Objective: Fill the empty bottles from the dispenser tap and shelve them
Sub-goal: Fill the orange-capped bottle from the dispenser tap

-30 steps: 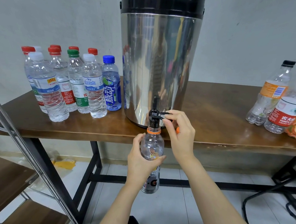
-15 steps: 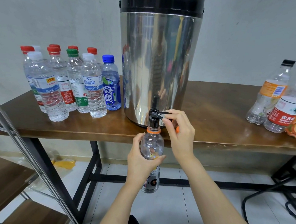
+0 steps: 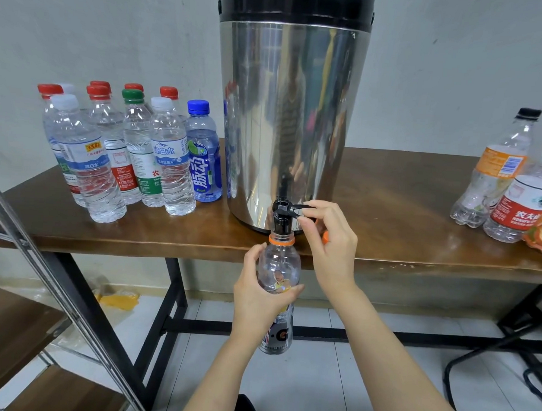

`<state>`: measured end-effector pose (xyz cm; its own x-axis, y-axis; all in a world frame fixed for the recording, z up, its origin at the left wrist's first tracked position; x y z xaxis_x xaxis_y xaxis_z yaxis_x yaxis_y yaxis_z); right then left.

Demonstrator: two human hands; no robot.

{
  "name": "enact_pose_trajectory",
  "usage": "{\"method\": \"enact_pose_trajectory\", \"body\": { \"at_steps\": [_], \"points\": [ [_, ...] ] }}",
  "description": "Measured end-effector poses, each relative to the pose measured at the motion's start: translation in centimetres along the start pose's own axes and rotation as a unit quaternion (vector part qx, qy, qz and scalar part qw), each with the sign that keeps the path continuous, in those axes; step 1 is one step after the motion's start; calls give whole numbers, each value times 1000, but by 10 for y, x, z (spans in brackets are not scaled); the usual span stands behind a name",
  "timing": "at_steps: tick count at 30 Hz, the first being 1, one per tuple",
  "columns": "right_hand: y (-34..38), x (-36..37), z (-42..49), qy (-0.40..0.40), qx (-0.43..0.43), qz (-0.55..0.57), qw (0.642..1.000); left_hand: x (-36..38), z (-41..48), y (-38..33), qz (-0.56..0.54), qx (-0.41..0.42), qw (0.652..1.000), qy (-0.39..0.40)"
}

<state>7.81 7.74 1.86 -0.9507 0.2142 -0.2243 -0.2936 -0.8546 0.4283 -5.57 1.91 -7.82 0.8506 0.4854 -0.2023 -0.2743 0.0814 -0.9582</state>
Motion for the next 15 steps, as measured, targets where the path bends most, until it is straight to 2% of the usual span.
{"method": "enact_pose_trajectory", "body": {
  "at_steps": [15],
  "points": [
    [1,0,0,1,0,-1,1000,-1,-1,-1,2,-4,1000,1]
  ]
}}
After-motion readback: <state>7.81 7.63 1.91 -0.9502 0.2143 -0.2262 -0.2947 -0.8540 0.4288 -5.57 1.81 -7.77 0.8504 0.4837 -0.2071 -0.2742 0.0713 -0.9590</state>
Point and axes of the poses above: each hand's wrist, its own z-axis towards the middle knuckle, its own x-axis out of the palm, y = z × x, the point moved 6 cm from there along z, towards the middle knuckle, and after that the axes turned 7 degrees about -x, right-handed, at the moved point
